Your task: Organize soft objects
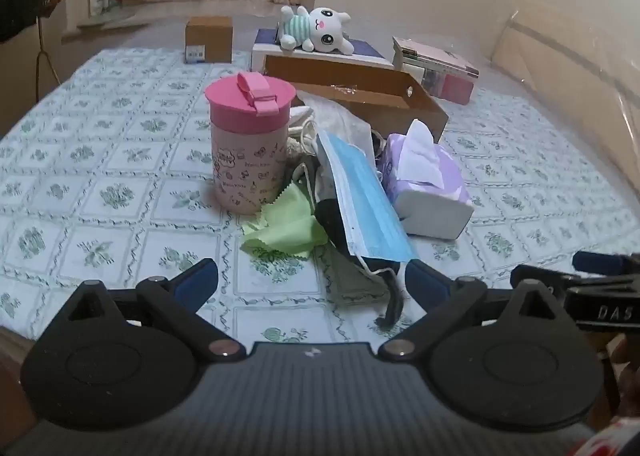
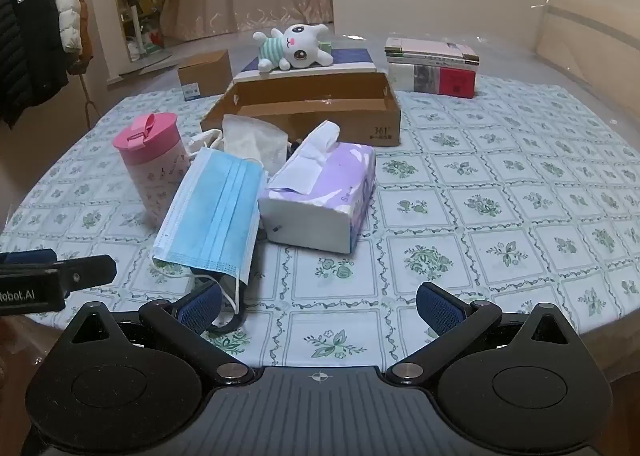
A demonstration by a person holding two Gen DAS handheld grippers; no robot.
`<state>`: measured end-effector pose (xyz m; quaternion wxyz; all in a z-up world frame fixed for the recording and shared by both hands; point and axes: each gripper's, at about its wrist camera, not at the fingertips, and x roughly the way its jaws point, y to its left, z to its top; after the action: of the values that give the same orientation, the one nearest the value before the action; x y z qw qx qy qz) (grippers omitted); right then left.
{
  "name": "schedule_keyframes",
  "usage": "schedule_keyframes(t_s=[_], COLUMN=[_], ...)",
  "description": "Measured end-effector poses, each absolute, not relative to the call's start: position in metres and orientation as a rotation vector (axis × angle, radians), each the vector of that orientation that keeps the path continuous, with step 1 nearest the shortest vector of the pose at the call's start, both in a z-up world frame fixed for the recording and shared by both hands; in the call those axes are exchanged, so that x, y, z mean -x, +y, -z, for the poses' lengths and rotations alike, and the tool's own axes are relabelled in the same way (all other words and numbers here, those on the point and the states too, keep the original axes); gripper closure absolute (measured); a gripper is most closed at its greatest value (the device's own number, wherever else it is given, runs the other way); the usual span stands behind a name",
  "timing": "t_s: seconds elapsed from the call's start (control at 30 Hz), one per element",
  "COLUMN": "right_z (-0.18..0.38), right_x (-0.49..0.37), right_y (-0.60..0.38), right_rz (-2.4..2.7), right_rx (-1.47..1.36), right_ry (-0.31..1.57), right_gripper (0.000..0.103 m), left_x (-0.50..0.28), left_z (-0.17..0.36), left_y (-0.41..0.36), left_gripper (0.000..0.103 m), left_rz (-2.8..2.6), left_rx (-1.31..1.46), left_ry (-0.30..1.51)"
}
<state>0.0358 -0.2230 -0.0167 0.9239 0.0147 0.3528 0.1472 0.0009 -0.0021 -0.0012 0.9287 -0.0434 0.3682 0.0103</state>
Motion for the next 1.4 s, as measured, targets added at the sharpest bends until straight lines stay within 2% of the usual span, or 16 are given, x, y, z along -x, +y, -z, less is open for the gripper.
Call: schedule_keyframes(t_s=[0.33,1.4], right_z=[0.012,0.004], right_x=[-0.032,-0.029], right_y=[-0.223,-0.216], right_rz=[-0.299,-0.304], right_rx=[-0.024,-0.024], right_ry=[0.711,0.693], right_gripper=[0.000,0.000], left_x=[0.000,0.004], left_z=[0.002,-0.003], left_y=[0.004,0.004], left_gripper=[0.006,0.006], left_rz=[0.003,0.024], left_rx=[0.163,0.168], left_ry=[0.751,0.747])
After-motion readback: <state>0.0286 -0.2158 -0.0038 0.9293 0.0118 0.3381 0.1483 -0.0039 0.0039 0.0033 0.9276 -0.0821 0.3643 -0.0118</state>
